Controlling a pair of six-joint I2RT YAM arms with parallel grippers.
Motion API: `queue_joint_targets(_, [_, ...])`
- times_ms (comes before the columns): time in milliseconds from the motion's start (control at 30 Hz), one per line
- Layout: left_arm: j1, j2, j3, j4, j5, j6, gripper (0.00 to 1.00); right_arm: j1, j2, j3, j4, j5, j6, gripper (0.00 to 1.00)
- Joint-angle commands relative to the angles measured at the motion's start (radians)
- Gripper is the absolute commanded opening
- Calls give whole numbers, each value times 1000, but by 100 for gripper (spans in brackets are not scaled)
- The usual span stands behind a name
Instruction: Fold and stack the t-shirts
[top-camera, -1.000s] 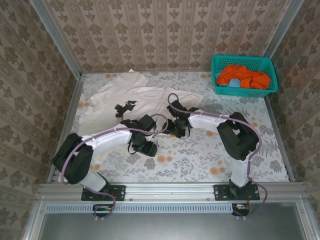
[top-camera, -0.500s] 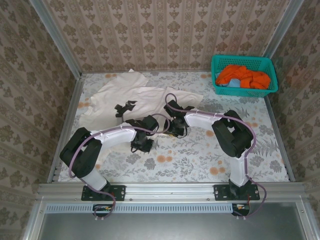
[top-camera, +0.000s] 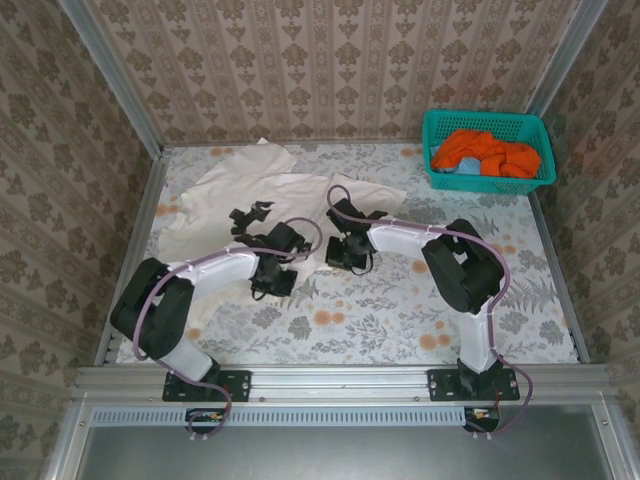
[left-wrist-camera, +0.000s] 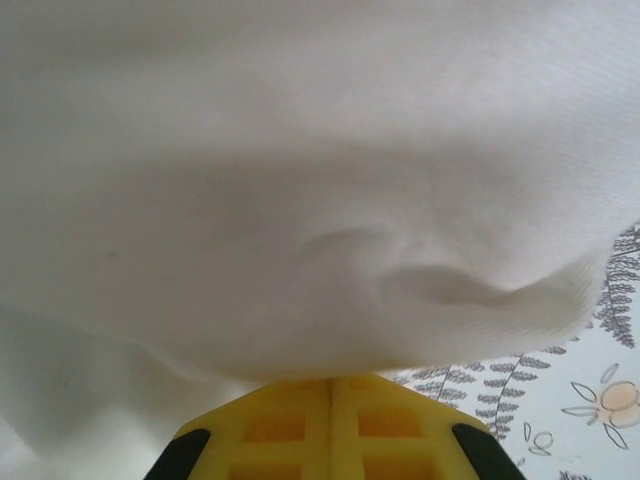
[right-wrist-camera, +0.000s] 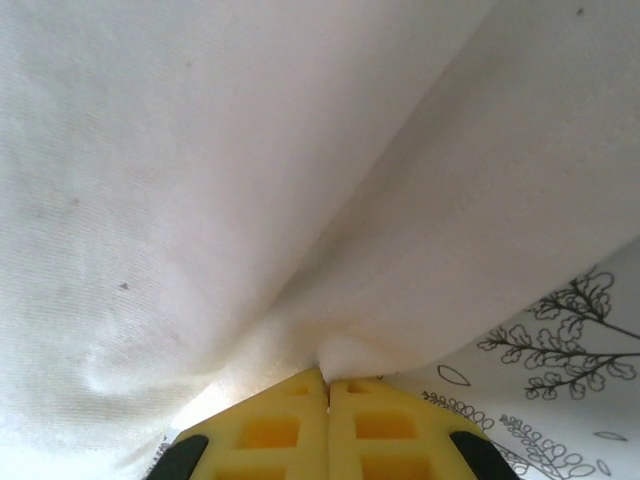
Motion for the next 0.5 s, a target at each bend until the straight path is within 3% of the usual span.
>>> queue_joint_targets(0, [68, -100, 0, -3, 135, 8, 0, -41, -88, -15, -47, -41, -69, 0])
queue_joint_targets(233, [288, -217, 19, -18, 522, 4, 0, -163, -230, -23, -239, -113, -178, 0])
queue_joint_targets(367, [359, -204, 37, -22, 686, -5, 0, -221, -249, 23, -332, -189, -219, 0])
queue_joint_targets(467, [373, -137, 38, -28, 765, 8, 9, -238, -224, 78, -411, -197, -266, 1])
